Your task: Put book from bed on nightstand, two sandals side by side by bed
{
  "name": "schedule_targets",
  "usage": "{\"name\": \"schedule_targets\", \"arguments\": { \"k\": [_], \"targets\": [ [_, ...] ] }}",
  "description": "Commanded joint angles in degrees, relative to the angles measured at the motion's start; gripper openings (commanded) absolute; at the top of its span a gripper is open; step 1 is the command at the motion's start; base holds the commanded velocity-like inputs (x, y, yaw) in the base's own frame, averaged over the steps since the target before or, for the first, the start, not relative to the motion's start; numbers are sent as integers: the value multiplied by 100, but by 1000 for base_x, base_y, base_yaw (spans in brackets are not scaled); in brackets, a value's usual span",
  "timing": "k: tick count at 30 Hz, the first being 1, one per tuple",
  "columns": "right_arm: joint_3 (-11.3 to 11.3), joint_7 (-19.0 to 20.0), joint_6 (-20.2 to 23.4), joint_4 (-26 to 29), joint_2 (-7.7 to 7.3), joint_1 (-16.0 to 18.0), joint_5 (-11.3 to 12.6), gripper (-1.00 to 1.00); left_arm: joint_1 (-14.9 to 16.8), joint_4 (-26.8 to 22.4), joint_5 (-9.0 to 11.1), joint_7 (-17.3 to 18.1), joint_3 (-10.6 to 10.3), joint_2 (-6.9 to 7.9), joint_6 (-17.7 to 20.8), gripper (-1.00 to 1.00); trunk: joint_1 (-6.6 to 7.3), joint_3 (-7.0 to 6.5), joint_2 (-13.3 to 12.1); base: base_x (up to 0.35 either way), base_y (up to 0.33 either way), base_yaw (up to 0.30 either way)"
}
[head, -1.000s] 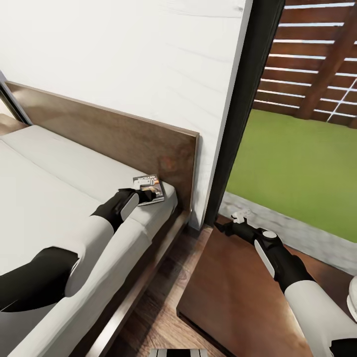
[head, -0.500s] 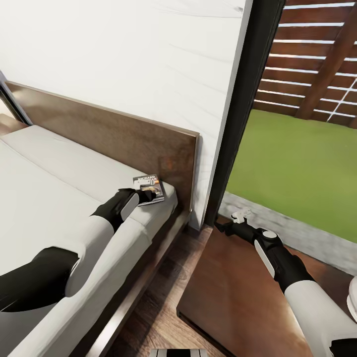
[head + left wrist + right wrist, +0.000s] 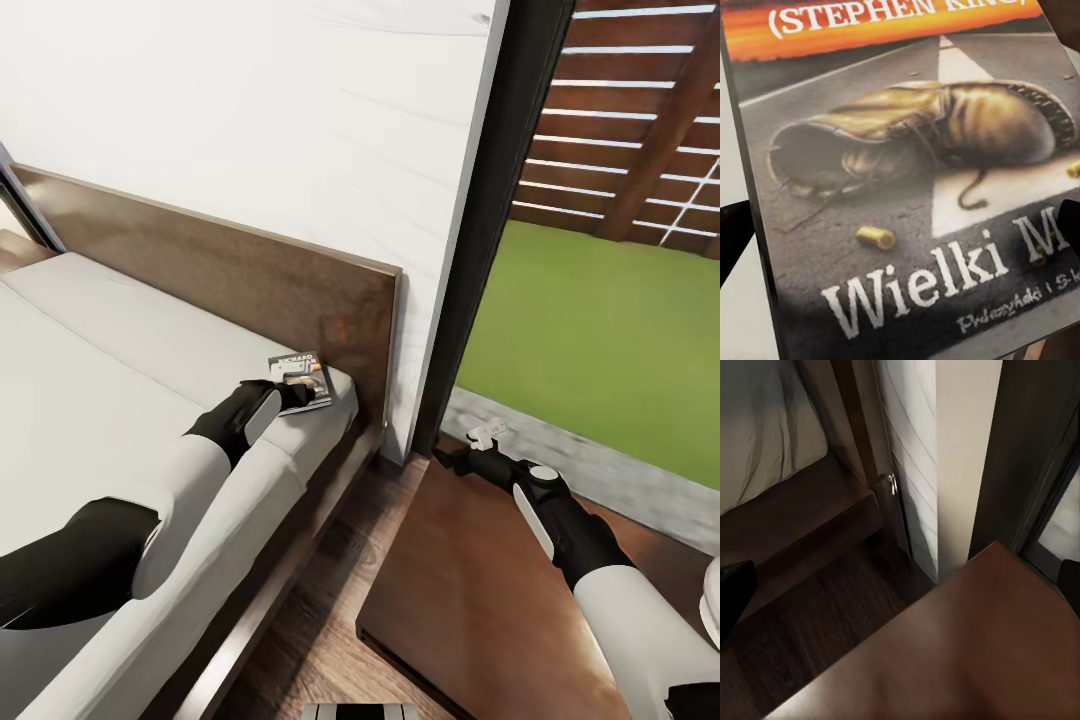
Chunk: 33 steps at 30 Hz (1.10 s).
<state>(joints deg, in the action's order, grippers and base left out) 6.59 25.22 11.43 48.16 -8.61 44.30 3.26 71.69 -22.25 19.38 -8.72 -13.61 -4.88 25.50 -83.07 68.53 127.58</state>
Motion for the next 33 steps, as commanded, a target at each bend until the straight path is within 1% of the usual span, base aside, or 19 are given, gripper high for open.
{"name": "schedule_targets", "arguments": {
  "k": [1, 7, 10, 24, 28, 33],
  "targets": [
    [0, 0, 0, 0, -2, 0, -1, 100, -6, 195, 216, 37, -38, -55, -19, 100, -2, 1, -1, 0, 0, 0],
    [0, 0, 0, 0, 0, 0, -1, 100, -6, 195, 215, 37, -39, -64, -19, 100, -2, 1, -1, 0, 0, 0],
    [0, 0, 0, 0, 0, 0, -1, 100, -6, 195, 215, 37, -42, -65, -13, 100, 64, -53, -122, 0, 0, 0],
    [0, 0, 0, 0, 0, 0, -1, 100, -6, 195, 217, 37, -39, -66, -10, 100, 64, -53, -122, 0, 0, 0],
    [0, 0, 1, 0, 0, 0, -1, 100, -6, 195, 221, 39, -38, -66, -10, 100, 152, -124, -282, 0, 0, 0],
    [0, 0, 0, 0, 0, 0, -1, 100, -6, 195, 221, 37, -40, -66, -10, 100, 152, -124, -282, 0, 0, 0]
  ]
}}
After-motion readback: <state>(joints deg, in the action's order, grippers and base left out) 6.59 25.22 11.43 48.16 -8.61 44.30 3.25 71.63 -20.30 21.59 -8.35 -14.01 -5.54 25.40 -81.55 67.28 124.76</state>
